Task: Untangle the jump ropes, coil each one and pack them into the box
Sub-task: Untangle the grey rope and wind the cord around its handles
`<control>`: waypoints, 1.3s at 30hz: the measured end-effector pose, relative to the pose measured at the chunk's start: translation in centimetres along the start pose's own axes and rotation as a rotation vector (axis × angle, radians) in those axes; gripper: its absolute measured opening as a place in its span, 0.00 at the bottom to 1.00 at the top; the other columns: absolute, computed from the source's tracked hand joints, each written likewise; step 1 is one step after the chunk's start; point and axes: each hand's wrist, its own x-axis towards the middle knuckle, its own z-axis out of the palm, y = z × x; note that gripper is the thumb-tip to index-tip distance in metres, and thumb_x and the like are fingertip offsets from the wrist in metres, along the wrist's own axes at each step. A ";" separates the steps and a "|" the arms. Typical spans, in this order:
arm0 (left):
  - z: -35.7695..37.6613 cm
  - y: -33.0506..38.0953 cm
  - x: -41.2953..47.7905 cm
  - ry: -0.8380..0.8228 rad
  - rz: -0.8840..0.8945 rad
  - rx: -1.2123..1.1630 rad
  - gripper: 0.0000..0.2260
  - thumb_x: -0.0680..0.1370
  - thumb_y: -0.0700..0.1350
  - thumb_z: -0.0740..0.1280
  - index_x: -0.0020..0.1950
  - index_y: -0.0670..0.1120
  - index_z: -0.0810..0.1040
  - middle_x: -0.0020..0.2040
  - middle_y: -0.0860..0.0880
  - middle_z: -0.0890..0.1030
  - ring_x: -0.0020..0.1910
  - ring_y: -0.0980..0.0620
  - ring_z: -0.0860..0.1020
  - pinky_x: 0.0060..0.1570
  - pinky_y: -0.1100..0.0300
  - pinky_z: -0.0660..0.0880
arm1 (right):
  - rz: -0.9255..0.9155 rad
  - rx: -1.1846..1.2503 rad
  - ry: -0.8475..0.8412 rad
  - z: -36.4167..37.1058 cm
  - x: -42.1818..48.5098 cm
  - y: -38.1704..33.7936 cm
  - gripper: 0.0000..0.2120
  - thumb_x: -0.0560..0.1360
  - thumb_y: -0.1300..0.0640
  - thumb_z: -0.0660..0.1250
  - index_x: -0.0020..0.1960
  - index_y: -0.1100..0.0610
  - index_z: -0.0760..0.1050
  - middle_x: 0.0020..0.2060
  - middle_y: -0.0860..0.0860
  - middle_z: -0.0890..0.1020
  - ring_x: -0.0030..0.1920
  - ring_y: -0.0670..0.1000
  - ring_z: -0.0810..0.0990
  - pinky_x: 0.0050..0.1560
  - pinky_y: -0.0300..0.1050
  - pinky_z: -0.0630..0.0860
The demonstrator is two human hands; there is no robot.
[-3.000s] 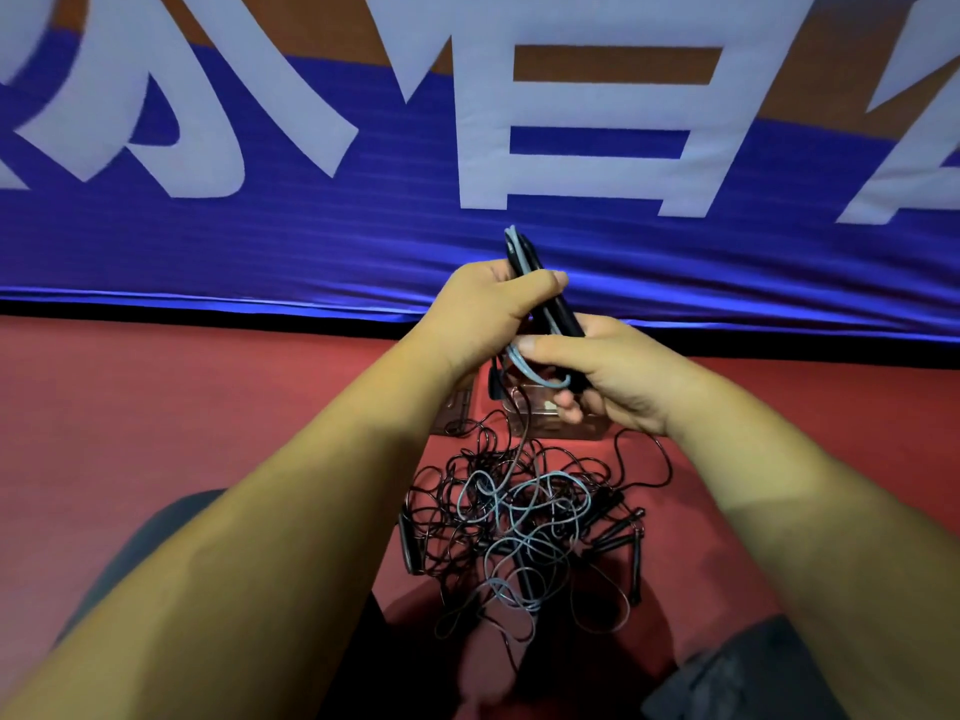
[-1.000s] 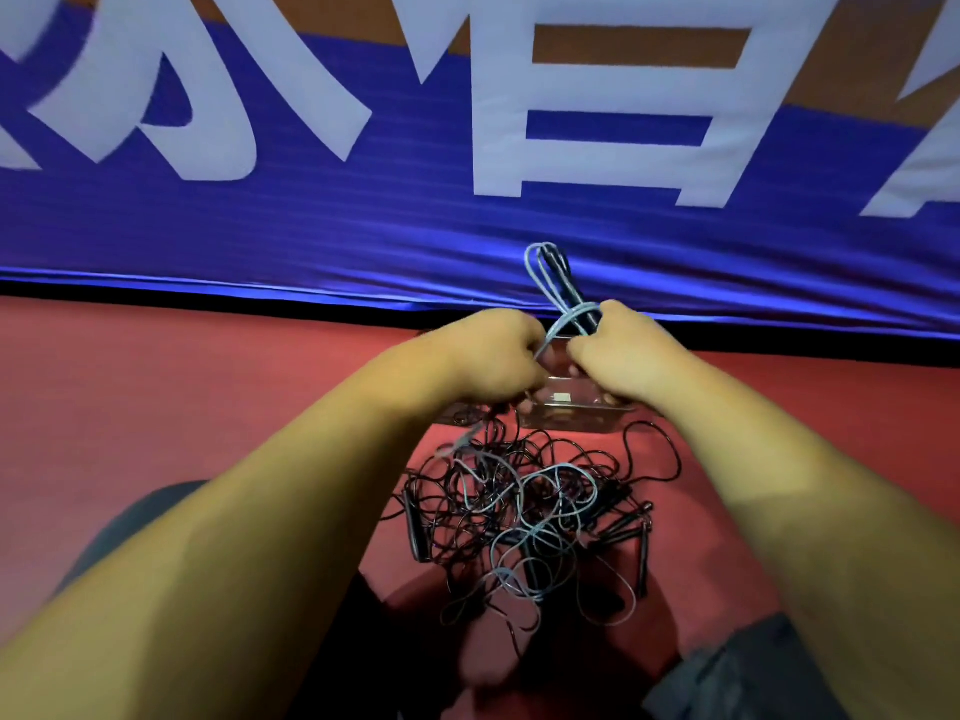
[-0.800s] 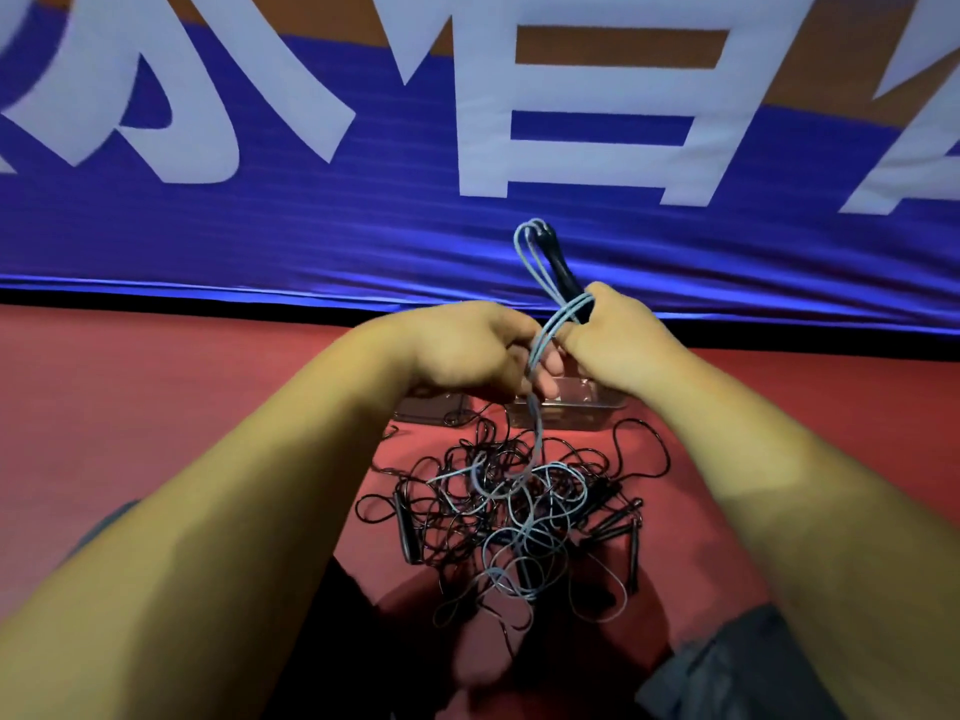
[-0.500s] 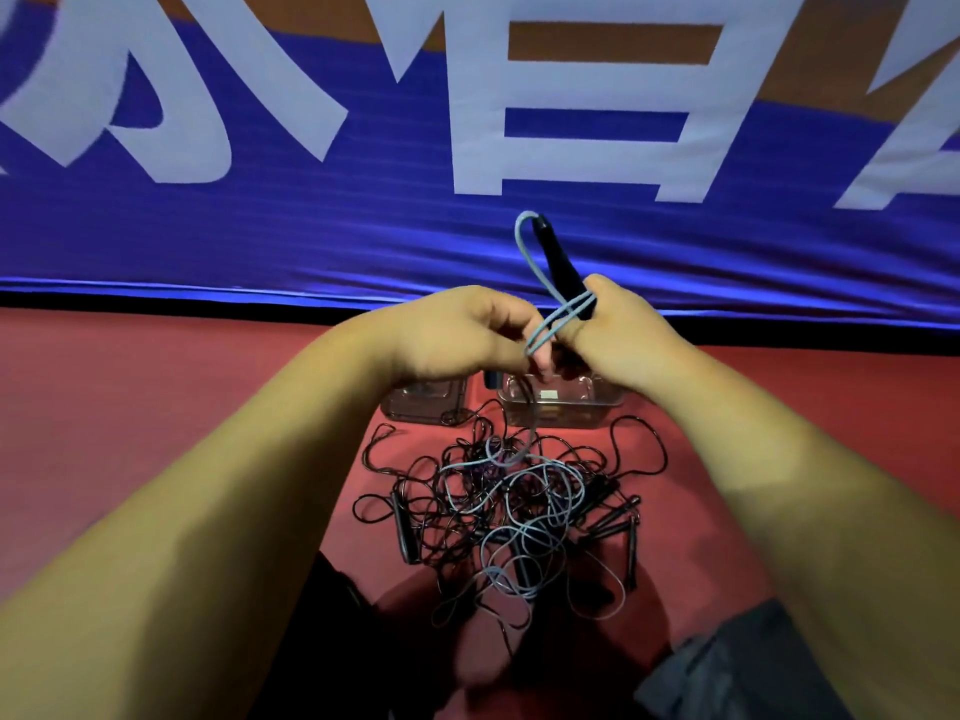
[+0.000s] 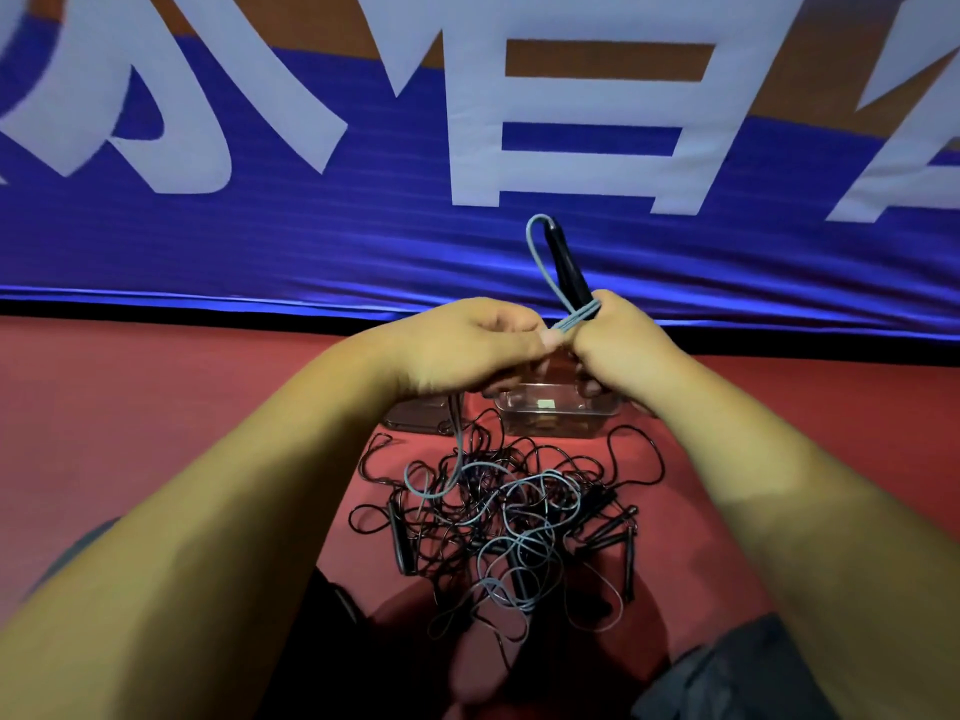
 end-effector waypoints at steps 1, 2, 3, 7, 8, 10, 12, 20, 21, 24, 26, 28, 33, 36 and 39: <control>-0.1 -0.4 0.2 0.016 -0.020 0.034 0.17 0.87 0.49 0.60 0.49 0.37 0.76 0.28 0.51 0.70 0.25 0.57 0.66 0.28 0.67 0.65 | 0.028 0.097 -0.028 0.1 0.0 0.0 0.07 0.78 0.59 0.69 0.48 0.53 0.70 0.36 0.53 0.74 0.29 0.51 0.71 0.25 0.43 0.70; -0.4 -0.8 0.4 0.031 -0.042 0.082 0.17 0.87 0.49 0.60 0.50 0.36 0.77 0.27 0.53 0.71 0.25 0.57 0.66 0.28 0.68 0.65 | 0.059 0.198 -0.068 0.3 0.0 -0.1 0.08 0.79 0.61 0.68 0.48 0.53 0.69 0.36 0.54 0.72 0.27 0.49 0.68 0.25 0.42 0.66; -0.6 -1.2 0.6 0.040 -0.065 0.147 0.17 0.87 0.50 0.60 0.50 0.38 0.78 0.26 0.55 0.72 0.25 0.58 0.68 0.29 0.68 0.66 | 0.084 0.274 -0.116 0.3 0.0 -0.1 0.09 0.80 0.63 0.67 0.49 0.53 0.68 0.36 0.54 0.70 0.27 0.48 0.65 0.25 0.41 0.63; -1.1 -3.0 1.3 0.016 -0.144 0.505 0.15 0.86 0.55 0.61 0.47 0.49 0.80 0.31 0.59 0.79 0.32 0.61 0.75 0.39 0.63 0.72 | 0.119 0.301 -0.340 0.2 -0.4 0.2 0.10 0.80 0.67 0.67 0.53 0.55 0.68 0.33 0.52 0.69 0.26 0.46 0.63 0.25 0.37 0.58; -1.0 -3.4 1.4 -0.007 -0.181 0.547 0.15 0.86 0.55 0.60 0.46 0.50 0.80 0.34 0.57 0.82 0.34 0.58 0.77 0.42 0.61 0.73 | 0.112 0.292 -0.418 0.2 -0.7 0.3 0.11 0.80 0.68 0.68 0.54 0.56 0.69 0.33 0.53 0.69 0.26 0.46 0.63 0.24 0.37 0.57; -0.4 -4.1 1.7 -0.053 -0.274 0.532 0.15 0.87 0.52 0.59 0.46 0.49 0.80 0.37 0.49 0.85 0.32 0.55 0.77 0.38 0.61 0.73 | 0.093 0.280 -0.555 0.2 -1.4 0.3 0.11 0.79 0.67 0.71 0.55 0.58 0.71 0.32 0.53 0.70 0.26 0.46 0.61 0.25 0.37 0.55; 0.4 -4.1 1.7 -0.103 -0.313 0.432 0.14 0.87 0.47 0.58 0.48 0.47 0.80 0.39 0.43 0.86 0.29 0.51 0.76 0.31 0.61 0.70 | 0.078 0.293 -0.629 0.2 -2.1 0.0 0.10 0.80 0.61 0.74 0.51 0.59 0.72 0.31 0.52 0.70 0.26 0.45 0.59 0.27 0.39 0.52; 1.0 -4.1 2.2 -0.195 -0.351 0.035 0.13 0.89 0.47 0.56 0.56 0.40 0.74 0.51 0.36 0.86 0.47 0.39 0.85 0.38 0.54 0.77 | 0.138 0.458 -0.611 -0.2 -2.4 -1.1 0.10 0.85 0.56 0.64 0.45 0.55 0.70 0.31 0.50 0.66 0.24 0.44 0.56 0.26 0.38 0.49; 1.1 -4.2 2.3 -0.203 -0.363 0.032 0.12 0.89 0.47 0.56 0.56 0.41 0.75 0.51 0.36 0.86 0.49 0.39 0.85 0.38 0.55 0.77 | 0.129 0.451 -0.624 -0.2 -2.5 -1.1 0.11 0.84 0.58 0.64 0.44 0.54 0.69 0.31 0.50 0.65 0.24 0.44 0.56 0.26 0.38 0.48; 1.2 -4.4 2.5 -0.226 -0.412 -0.019 0.12 0.89 0.47 0.56 0.58 0.42 0.75 0.50 0.41 0.86 0.49 0.42 0.84 0.39 0.55 0.76 | 0.116 0.407 -0.599 -0.3 -2.5 -0.9 0.09 0.83 0.60 0.63 0.45 0.54 0.68 0.31 0.50 0.66 0.26 0.45 0.57 0.27 0.38 0.48; 0.9 -4.7 2.6 -0.201 -0.411 -0.072 0.11 0.88 0.44 0.58 0.61 0.38 0.75 0.50 0.43 0.86 0.46 0.44 0.83 0.42 0.53 0.76 | 0.117 0.370 -0.544 -0.5 -2.2 -0.7 0.06 0.82 0.62 0.64 0.49 0.55 0.67 0.31 0.51 0.68 0.26 0.45 0.58 0.26 0.37 0.50; 0.4 -4.8 2.6 -0.167 -0.399 -0.110 0.10 0.85 0.38 0.62 0.64 0.35 0.74 0.50 0.43 0.87 0.44 0.46 0.82 0.49 0.47 0.73 | 0.129 0.331 -0.495 -0.8 -1.8 -0.5 0.06 0.80 0.63 0.64 0.51 0.56 0.68 0.30 0.51 0.70 0.26 0.46 0.59 0.26 0.37 0.51; -1.4 -4.0 2.1 0.021 -0.371 -0.392 0.22 0.76 0.42 0.69 0.69 0.42 0.76 0.60 0.45 0.85 0.58 0.50 0.82 0.59 0.50 0.73 | 0.167 0.257 -0.509 -0.8 -1.4 0.4 0.10 0.79 0.63 0.66 0.53 0.55 0.66 0.30 0.52 0.71 0.26 0.47 0.61 0.26 0.36 0.53; -2.5 -3.4 1.7 0.140 -0.165 -0.611 0.28 0.76 0.41 0.76 0.73 0.56 0.73 0.57 0.45 0.83 0.58 0.46 0.83 0.60 0.44 0.80 | 0.168 0.166 -0.531 -0.6 -1.5 0.7 0.10 0.79 0.63 0.68 0.53 0.56 0.66 0.30 0.52 0.72 0.26 0.47 0.62 0.26 0.37 0.55; -2.3 -3.2 1.7 0.195 -0.076 -0.347 0.18 0.75 0.37 0.77 0.64 0.46 0.82 0.53 0.42 0.83 0.51 0.45 0.83 0.57 0.49 0.83 | 0.147 0.097 -0.568 -0.6 -1.7 0.7 0.09 0.80 0.62 0.69 0.53 0.57 0.68 0.31 0.52 0.72 0.26 0.48 0.63 0.27 0.39 0.57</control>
